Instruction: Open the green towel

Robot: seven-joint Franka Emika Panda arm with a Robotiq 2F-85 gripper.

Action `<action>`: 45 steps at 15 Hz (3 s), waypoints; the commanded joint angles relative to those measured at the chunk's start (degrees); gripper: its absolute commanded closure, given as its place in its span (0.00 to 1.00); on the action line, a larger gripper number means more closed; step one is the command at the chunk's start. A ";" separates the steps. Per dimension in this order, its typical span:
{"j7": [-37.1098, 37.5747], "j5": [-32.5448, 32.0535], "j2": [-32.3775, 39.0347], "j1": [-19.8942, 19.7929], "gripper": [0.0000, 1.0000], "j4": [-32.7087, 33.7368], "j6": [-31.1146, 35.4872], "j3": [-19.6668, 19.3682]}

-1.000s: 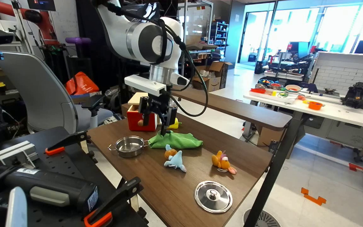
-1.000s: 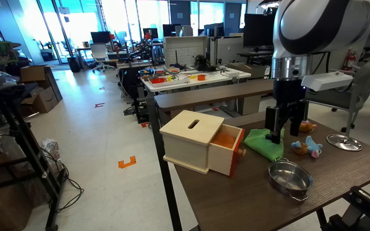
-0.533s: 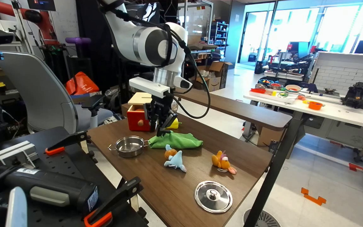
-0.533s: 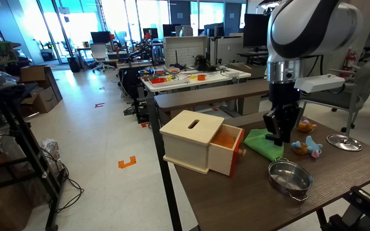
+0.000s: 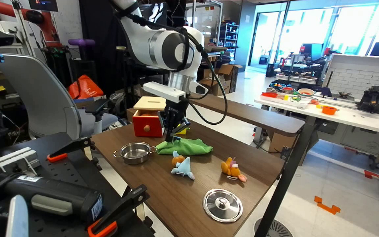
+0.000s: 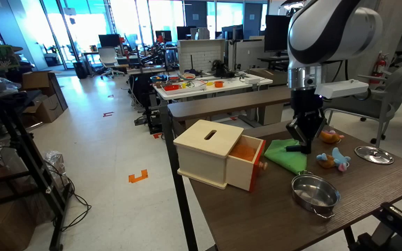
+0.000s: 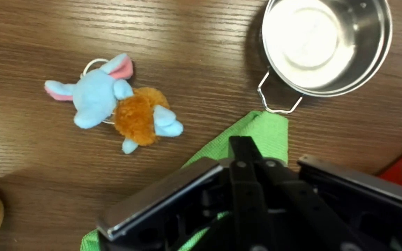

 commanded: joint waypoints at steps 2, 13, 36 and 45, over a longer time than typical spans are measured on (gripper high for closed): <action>0.50 -0.54 0.75 1.08 1.00 2.37 -2.49 -0.17; 2.75 -11.86 0.17 10.71 1.00 -0.67 -1.78 -2.23; 2.51 -13.14 4.44 12.42 0.66 3.29 -1.35 -0.63; -1.56 -9.02 -2.87 8.98 0.01 -2.31 -1.85 3.35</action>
